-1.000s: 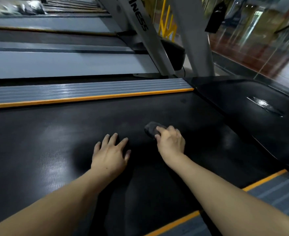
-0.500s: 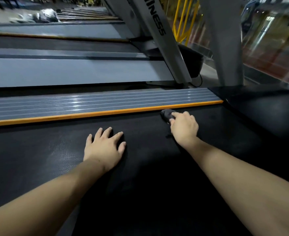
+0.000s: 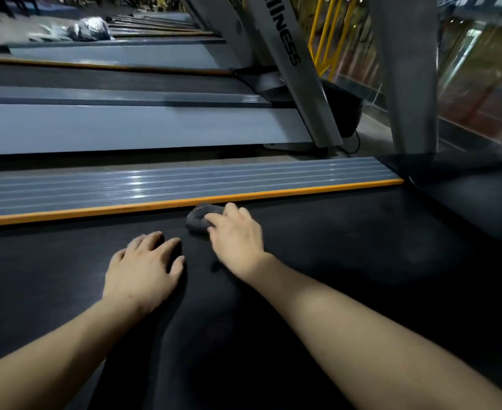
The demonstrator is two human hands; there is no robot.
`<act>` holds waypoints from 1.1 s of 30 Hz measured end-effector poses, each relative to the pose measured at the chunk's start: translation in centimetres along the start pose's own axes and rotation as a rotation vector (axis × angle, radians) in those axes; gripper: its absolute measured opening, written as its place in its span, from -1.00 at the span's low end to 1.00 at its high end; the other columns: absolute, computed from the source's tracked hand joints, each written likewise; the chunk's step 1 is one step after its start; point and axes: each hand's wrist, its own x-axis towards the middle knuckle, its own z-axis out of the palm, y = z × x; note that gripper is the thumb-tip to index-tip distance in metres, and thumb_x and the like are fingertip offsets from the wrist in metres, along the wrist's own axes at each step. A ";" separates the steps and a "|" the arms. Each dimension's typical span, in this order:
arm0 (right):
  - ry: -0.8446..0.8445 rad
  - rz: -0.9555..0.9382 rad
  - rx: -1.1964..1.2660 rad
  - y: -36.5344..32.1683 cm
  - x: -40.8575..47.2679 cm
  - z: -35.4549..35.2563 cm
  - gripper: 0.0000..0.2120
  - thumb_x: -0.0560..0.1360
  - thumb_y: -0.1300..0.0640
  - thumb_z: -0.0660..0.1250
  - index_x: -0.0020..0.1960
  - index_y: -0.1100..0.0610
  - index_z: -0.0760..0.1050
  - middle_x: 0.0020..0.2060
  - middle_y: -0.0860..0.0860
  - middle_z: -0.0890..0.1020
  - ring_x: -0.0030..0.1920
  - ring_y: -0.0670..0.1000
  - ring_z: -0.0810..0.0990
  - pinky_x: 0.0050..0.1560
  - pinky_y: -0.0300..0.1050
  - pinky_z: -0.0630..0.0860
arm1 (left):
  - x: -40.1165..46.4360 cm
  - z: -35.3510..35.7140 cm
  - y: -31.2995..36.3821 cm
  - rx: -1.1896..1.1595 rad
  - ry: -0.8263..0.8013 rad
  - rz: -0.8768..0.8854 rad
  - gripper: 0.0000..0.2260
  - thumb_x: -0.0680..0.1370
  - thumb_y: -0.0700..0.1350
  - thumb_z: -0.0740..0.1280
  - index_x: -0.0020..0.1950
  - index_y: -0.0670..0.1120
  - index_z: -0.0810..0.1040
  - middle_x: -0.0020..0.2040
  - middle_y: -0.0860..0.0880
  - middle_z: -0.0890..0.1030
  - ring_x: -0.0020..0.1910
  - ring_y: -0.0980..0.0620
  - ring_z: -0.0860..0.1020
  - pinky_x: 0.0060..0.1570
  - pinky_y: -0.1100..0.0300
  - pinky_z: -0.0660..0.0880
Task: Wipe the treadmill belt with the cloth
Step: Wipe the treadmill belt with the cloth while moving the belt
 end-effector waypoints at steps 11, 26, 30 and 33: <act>0.026 0.537 -0.187 12.5 0.7 -3.0 -0.73 0.60 -0.05 0.20 0.29 -0.19 0.43 0.12 0.12 0.50 0.12 0.21 0.44 0.08 0.07 0.41 | -0.2 -2.2 -1.8 0.069 -0.044 0.022 -0.38 0.49 0.51 -0.01 0.48 0.30 0.26 0.47 0.10 0.32 0.47 0.00 0.25 0.35 -0.06 0.26; 0.014 0.206 -0.191 7.9 -0.3 -2.2 -0.67 0.50 -0.04 0.30 0.26 -0.21 0.49 0.04 0.08 0.48 0.08 0.20 0.49 -0.01 0.03 0.52 | -2.0 1.4 -2.6 0.047 0.150 -0.045 -0.39 0.50 0.51 -0.07 0.41 0.26 0.35 0.54 0.07 0.32 0.56 0.00 0.19 0.45 -0.12 0.18; 0.062 0.525 -0.240 13.6 -0.7 -4.4 -0.71 0.56 -0.02 0.24 0.27 -0.14 0.50 0.10 0.14 0.49 0.12 0.23 0.49 0.08 0.05 0.47 | -2.2 0.9 -2.2 0.028 0.272 -0.075 -0.56 0.52 0.44 0.09 0.18 0.22 0.52 0.25 0.10 0.52 0.32 -0.01 0.41 0.24 -0.05 0.31; 0.142 0.572 -0.151 7.9 -0.1 -2.6 -0.73 0.52 0.08 0.26 0.19 -0.06 0.57 0.09 0.16 0.53 0.10 0.23 0.53 0.08 0.01 0.50 | -2.2 0.8 -2.2 -0.010 0.300 -0.084 -0.67 0.57 0.28 0.10 0.13 0.19 0.56 0.22 0.11 0.57 0.30 -0.02 0.47 0.22 -0.06 0.33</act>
